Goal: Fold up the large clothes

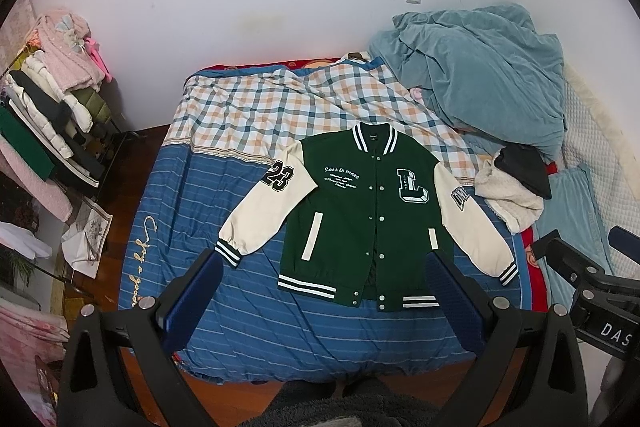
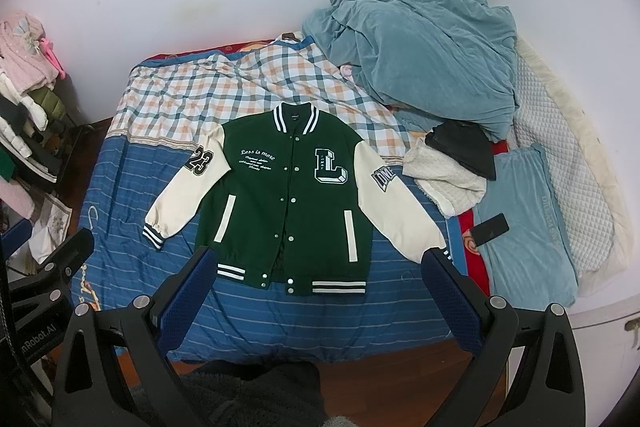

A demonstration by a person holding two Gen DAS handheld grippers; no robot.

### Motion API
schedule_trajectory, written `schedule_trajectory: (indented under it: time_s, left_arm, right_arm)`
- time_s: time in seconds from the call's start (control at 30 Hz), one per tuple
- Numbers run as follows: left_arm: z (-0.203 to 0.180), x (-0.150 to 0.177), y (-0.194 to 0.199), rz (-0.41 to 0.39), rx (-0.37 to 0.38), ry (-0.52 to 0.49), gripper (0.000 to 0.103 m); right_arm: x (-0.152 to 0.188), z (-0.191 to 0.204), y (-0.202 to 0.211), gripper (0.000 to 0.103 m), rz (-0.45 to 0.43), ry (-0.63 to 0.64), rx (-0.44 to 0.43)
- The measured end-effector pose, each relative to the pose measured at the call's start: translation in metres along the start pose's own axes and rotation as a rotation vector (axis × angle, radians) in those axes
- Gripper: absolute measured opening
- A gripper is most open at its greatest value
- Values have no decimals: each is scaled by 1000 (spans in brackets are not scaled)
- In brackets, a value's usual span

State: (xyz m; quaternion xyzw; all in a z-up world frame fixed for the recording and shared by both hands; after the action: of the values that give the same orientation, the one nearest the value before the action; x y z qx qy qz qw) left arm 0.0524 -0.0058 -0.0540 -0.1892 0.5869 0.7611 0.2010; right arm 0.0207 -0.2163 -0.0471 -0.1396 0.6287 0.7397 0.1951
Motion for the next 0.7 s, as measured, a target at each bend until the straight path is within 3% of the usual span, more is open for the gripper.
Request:
schedule_trajectory:
  time_s: [0.7]
  left_arm:
    - [0,-4,0,-5,3,-1,103]
  right_arm:
    - [0,1,-1,103,0,-6,-1]
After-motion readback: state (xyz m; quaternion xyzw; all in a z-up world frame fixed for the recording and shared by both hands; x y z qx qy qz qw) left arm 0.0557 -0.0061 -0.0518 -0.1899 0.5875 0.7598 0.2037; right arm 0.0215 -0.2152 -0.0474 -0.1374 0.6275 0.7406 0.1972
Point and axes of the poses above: each gripper's, at about its wrist camera, not at the fingertips, and y roughly against the way its jaws point, z to its left, x to its underside, the point moved 9 cm from there along -y, roughly the way its jaws point, and after that the axes turned 14 degrees about -x, right-handed, at the moved point
